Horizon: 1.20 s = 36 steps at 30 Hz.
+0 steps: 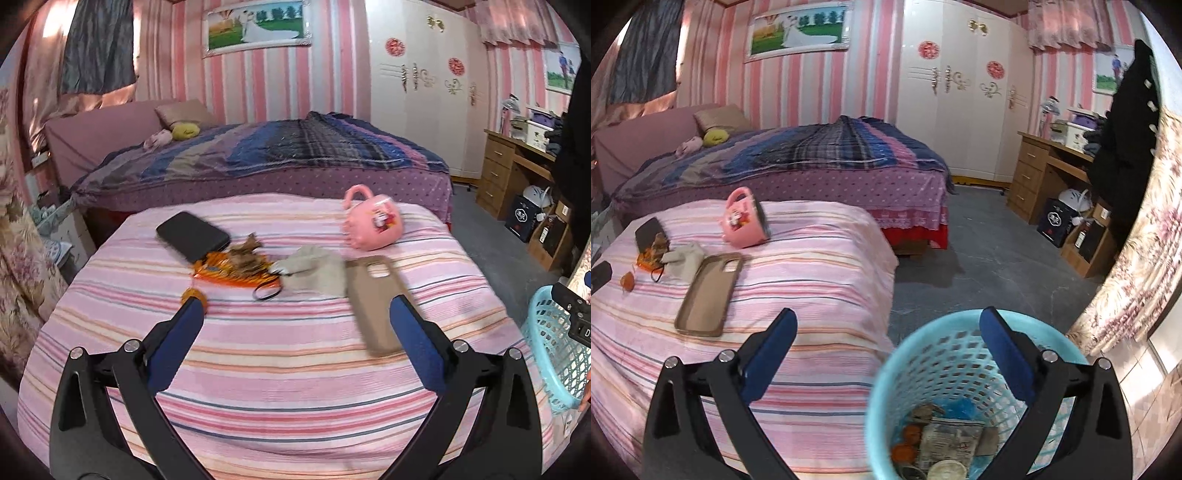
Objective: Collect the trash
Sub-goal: 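Move the left gripper to the orange peel half and grasp it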
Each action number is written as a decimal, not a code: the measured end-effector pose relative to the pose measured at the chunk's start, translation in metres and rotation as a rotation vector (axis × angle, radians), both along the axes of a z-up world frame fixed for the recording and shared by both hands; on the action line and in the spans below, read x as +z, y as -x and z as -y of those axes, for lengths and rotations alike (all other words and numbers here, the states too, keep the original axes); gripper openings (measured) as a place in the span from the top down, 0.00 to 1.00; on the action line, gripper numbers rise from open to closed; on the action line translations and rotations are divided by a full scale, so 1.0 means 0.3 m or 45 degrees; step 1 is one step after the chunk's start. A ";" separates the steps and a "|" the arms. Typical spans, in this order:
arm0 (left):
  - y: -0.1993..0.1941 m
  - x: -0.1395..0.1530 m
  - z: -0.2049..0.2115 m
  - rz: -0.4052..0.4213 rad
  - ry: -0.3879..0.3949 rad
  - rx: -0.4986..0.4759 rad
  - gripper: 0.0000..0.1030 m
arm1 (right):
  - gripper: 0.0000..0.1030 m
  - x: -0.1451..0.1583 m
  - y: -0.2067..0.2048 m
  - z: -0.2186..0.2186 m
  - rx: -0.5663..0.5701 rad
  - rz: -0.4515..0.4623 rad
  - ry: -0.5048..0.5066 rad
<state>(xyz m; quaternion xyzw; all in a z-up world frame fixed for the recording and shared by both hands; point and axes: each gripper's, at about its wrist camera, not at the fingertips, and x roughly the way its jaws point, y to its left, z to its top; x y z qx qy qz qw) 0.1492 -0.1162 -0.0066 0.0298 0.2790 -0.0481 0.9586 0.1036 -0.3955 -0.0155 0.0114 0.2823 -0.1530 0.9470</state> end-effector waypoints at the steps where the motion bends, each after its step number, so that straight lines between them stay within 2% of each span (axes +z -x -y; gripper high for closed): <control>1: -0.004 -0.008 -0.016 -0.009 0.004 0.005 0.05 | 0.06 -0.003 -0.012 -0.030 0.012 -0.004 0.008; 11: -0.030 -0.057 -0.179 -0.040 -0.034 0.090 0.05 | 0.06 -0.039 -0.106 -0.201 0.094 -0.010 -0.023; 19: -0.086 -0.106 -0.307 -0.101 -0.074 0.152 0.05 | 0.06 -0.027 -0.161 -0.350 0.187 0.007 0.014; 28: -0.139 -0.135 -0.414 -0.147 -0.047 0.209 0.05 | 0.06 0.002 -0.274 -0.479 0.271 0.026 0.030; 32: -0.176 -0.147 -0.439 -0.160 -0.025 0.221 0.05 | 0.06 -0.038 -0.309 -0.502 0.296 0.015 -0.021; 36: -0.222 -0.171 -0.434 -0.193 0.010 0.217 0.05 | 0.06 -0.093 -0.345 -0.517 0.319 -0.047 -0.029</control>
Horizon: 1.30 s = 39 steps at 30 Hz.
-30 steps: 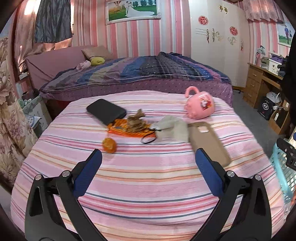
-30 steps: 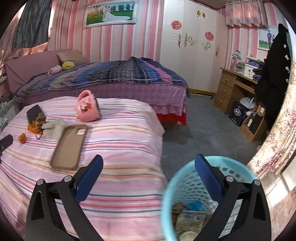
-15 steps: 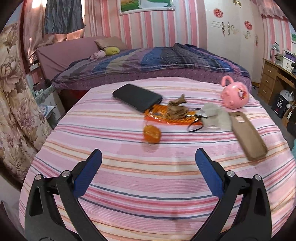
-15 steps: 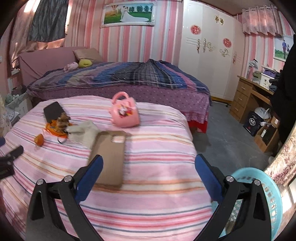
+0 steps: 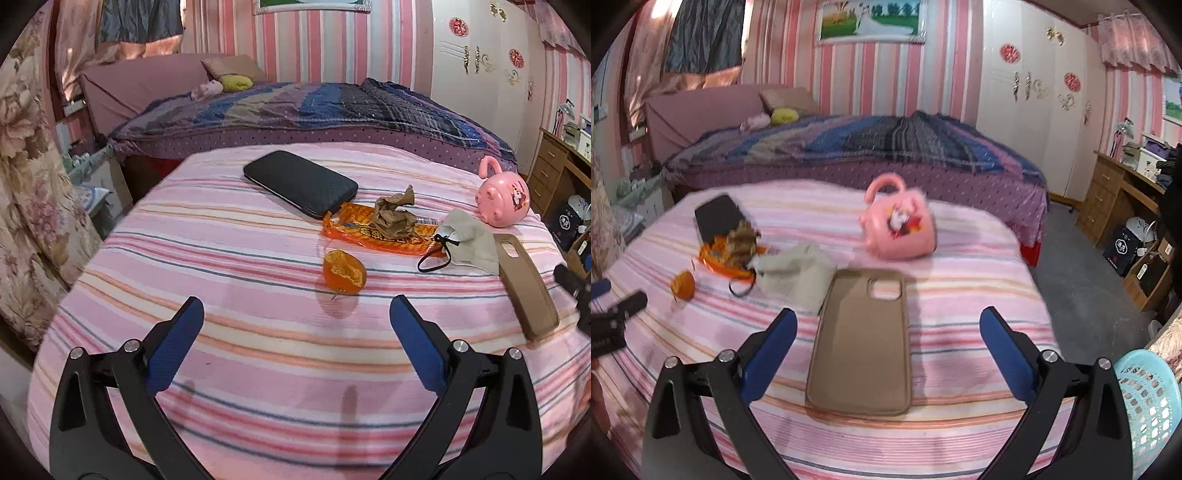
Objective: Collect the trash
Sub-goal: 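Move the left gripper to the orange peel half and grasp it, then grasp the beige cloth mask with the right gripper while the left gripper holds the peel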
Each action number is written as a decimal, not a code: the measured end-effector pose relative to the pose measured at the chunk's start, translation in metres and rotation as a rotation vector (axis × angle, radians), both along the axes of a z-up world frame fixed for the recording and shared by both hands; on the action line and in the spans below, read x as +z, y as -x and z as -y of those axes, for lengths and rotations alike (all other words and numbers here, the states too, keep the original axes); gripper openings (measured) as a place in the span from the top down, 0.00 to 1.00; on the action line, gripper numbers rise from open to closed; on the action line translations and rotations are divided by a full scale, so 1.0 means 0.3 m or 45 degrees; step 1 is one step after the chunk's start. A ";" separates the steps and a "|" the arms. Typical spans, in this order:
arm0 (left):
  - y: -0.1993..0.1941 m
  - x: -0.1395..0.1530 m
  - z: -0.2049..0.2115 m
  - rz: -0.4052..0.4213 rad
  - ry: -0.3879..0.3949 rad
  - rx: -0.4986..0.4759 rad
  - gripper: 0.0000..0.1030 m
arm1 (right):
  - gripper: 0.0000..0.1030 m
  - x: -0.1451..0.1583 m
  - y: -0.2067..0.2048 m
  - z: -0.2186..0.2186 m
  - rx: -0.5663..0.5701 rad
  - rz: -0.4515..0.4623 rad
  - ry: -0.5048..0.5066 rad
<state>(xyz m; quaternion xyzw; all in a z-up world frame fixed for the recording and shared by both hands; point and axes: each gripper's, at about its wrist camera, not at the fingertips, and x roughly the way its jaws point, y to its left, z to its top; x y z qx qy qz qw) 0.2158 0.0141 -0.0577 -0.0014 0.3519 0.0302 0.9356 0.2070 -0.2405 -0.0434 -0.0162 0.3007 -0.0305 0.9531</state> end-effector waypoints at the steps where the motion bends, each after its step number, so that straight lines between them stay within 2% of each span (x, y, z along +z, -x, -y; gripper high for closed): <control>1: -0.011 -0.007 0.006 -0.010 0.002 -0.005 0.06 | 0.06 -0.005 -0.007 -0.004 0.002 -0.006 -0.004; 4: -0.052 -0.023 0.033 -0.028 -0.019 -0.021 0.07 | 0.06 -0.030 -0.018 -0.007 0.003 -0.031 0.014; 8: -0.115 -0.040 0.060 -0.055 0.000 -0.042 0.16 | 0.06 -0.051 -0.031 0.007 -0.022 -0.043 0.023; 10: -0.136 -0.052 0.072 -0.068 -0.024 -0.043 0.20 | 0.06 -0.060 -0.039 0.025 -0.035 -0.051 0.002; 13: -0.161 -0.073 0.092 -0.097 -0.053 -0.069 0.33 | 0.06 -0.068 -0.051 0.042 -0.053 -0.054 0.008; 15: -0.173 -0.085 0.098 -0.125 -0.043 -0.088 0.46 | 0.06 -0.071 -0.058 0.049 -0.061 -0.057 0.002; 20: -0.190 -0.100 0.099 -0.161 -0.001 -0.109 0.68 | 0.06 -0.076 -0.077 0.049 -0.062 -0.067 0.009; 24: -0.181 -0.098 0.094 -0.149 0.013 -0.113 0.70 | 0.06 -0.076 -0.081 0.036 -0.064 -0.072 0.018; 32: -0.126 -0.057 0.001 -0.111 -0.045 -0.047 0.71 | 0.06 -0.067 -0.091 -0.027 0.005 -0.060 0.028; 35: -0.110 -0.016 -0.056 -0.073 -0.065 0.011 0.71 | 0.06 -0.064 -0.113 -0.041 0.045 -0.076 -0.034; 39: -0.096 0.028 -0.105 -0.030 -0.036 0.045 0.72 | 0.06 -0.061 -0.183 -0.080 0.083 -0.103 -0.108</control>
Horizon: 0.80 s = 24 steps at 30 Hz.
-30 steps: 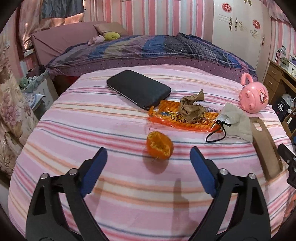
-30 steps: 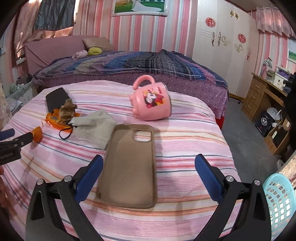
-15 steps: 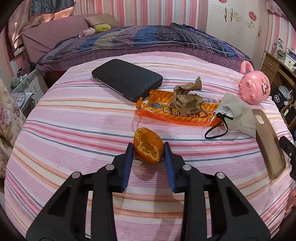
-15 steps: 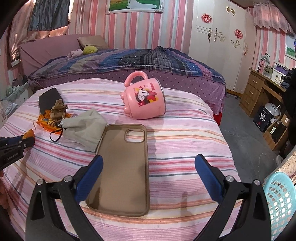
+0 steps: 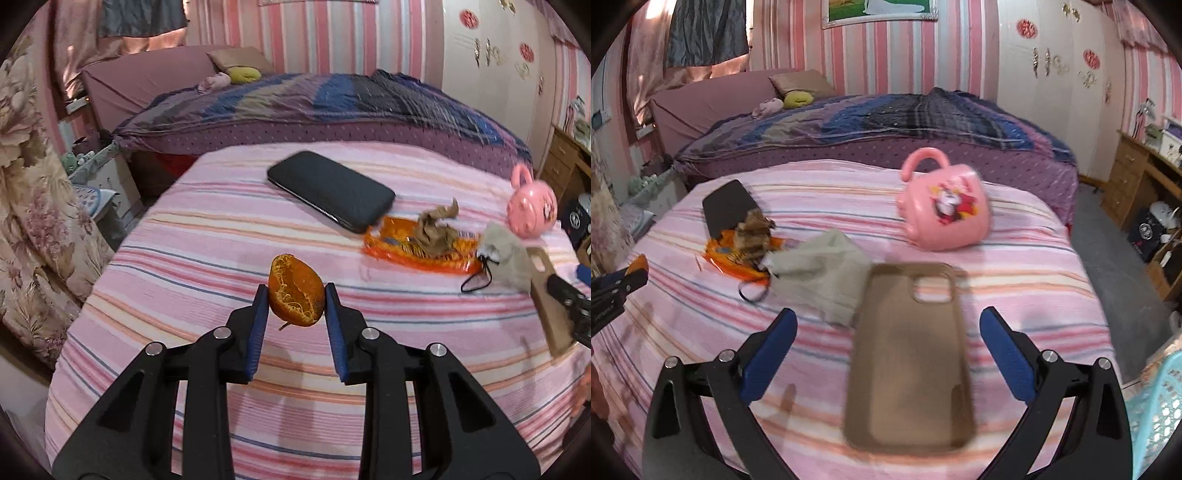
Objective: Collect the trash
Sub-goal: 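Grasp the beige cloth mask with the right gripper while the left gripper holds the peel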
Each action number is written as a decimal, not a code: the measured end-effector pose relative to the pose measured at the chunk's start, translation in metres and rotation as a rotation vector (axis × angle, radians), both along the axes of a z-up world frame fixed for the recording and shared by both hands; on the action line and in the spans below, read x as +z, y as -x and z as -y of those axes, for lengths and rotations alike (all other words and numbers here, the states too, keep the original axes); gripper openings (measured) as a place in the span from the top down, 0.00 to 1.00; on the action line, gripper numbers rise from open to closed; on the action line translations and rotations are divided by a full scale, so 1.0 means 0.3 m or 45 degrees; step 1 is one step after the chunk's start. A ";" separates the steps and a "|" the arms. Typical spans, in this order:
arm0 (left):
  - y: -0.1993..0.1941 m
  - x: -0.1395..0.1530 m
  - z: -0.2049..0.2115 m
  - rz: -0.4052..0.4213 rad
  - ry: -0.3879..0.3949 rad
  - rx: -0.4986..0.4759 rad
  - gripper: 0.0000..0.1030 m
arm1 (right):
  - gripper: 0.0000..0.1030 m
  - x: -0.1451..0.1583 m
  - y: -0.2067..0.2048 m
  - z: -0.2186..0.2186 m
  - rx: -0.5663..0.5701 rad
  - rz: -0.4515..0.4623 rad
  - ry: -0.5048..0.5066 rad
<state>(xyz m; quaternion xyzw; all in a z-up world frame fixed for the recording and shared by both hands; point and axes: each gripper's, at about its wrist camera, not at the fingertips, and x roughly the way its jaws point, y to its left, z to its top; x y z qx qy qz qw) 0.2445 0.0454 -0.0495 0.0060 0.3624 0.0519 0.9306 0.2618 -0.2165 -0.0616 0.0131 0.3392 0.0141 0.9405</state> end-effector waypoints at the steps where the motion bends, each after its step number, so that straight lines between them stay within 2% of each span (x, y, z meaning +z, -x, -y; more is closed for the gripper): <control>1: 0.005 0.006 -0.008 0.008 0.002 0.003 0.71 | 0.06 -0.003 -0.025 -0.022 0.012 -0.012 0.005; 10: -0.005 0.004 -0.045 0.002 0.016 0.029 0.71 | 0.07 -0.034 -0.168 -0.144 0.073 -0.105 0.063; 11: -0.006 0.003 -0.046 0.001 0.019 0.026 0.71 | 0.12 -0.040 -0.179 -0.148 0.082 -0.121 0.061; 13: -0.003 0.003 -0.046 0.002 0.024 0.021 0.71 | 0.32 -0.066 -0.202 -0.163 0.112 -0.175 0.056; 15: -0.003 0.003 -0.050 0.000 0.031 0.021 0.71 | 0.38 -0.080 -0.201 -0.169 0.120 -0.179 0.075; 18: -0.001 0.002 -0.058 -0.002 0.057 0.025 0.71 | 0.56 -0.062 -0.178 -0.164 0.119 -0.128 0.064; 22: 0.006 0.013 -0.054 0.009 0.066 0.023 0.71 | 0.69 -0.043 -0.131 -0.141 0.106 -0.076 0.074; 24: 0.014 0.021 -0.048 0.014 0.081 0.020 0.71 | 0.70 -0.032 -0.108 -0.120 0.100 -0.060 0.066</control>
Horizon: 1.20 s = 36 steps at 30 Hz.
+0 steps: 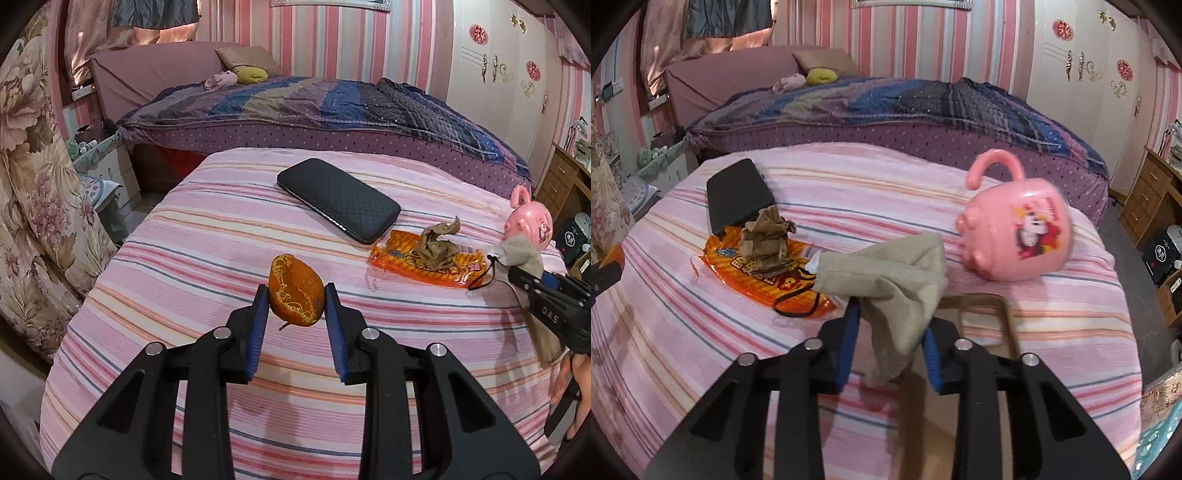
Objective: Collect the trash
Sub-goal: 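Grasp the beige cloth mask with the right gripper while the left gripper holds the peel, then carry the orange peel and beige mask over the blue basket and open both grippers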
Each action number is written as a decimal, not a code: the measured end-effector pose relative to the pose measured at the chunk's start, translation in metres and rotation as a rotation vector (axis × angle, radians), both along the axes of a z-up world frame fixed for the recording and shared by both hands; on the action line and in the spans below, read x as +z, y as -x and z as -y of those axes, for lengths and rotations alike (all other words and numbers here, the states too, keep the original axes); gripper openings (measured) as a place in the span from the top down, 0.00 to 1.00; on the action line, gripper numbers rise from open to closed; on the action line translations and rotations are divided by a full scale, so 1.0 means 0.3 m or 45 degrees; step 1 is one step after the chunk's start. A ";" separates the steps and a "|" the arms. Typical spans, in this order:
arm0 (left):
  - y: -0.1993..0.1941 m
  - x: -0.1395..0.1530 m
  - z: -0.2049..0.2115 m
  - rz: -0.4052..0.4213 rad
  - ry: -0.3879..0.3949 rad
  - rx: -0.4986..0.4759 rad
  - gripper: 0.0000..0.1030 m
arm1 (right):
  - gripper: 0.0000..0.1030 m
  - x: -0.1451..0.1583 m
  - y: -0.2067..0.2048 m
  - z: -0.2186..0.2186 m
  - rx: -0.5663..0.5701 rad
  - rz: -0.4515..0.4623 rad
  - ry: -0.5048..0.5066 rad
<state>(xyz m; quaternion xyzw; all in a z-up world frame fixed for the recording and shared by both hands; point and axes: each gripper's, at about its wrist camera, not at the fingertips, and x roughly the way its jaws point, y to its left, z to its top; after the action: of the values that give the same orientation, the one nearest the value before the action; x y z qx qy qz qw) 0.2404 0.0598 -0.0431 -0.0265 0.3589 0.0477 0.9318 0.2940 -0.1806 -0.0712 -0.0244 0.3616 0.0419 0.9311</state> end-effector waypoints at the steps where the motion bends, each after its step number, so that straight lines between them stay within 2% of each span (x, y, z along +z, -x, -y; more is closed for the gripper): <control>1: 0.003 0.004 0.004 0.001 0.008 -0.003 0.71 | 0.72 0.012 0.023 0.018 -0.010 0.019 -0.014; 2: 0.009 0.009 0.010 0.005 0.015 -0.009 0.71 | 0.73 0.020 0.037 0.028 -0.016 0.029 -0.024; 4: 0.024 0.020 0.028 0.014 0.008 -0.021 0.71 | 0.83 0.043 0.089 0.068 -0.034 0.060 -0.048; 7: 0.055 0.037 0.061 0.035 -0.017 -0.048 0.71 | 0.84 0.075 0.142 0.114 -0.050 0.087 -0.050; 18: 0.132 0.057 0.146 0.053 -0.033 -0.127 0.71 | 0.84 0.122 0.343 0.249 -0.112 0.116 -0.072; 21: 0.141 0.060 0.180 0.048 -0.014 -0.152 0.71 | 0.84 0.129 0.405 0.294 -0.152 0.119 -0.087; 26: 0.164 0.065 0.241 0.063 -0.055 -0.184 0.71 | 0.84 0.155 0.518 0.372 -0.220 0.159 -0.103; 30: 0.178 0.061 0.284 0.054 -0.038 -0.213 0.71 | 0.84 0.154 0.582 0.429 -0.251 0.180 -0.126; 36: 0.222 0.056 0.382 0.076 -0.112 -0.261 0.71 | 0.84 0.158 0.625 0.537 -0.275 0.204 -0.146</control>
<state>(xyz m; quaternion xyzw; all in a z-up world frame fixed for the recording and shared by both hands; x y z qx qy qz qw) 0.1740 -0.0549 -0.0262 0.0498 0.3292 -0.0330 0.9424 0.1065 -0.3417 -0.0237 0.0647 0.2836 -0.0402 0.9559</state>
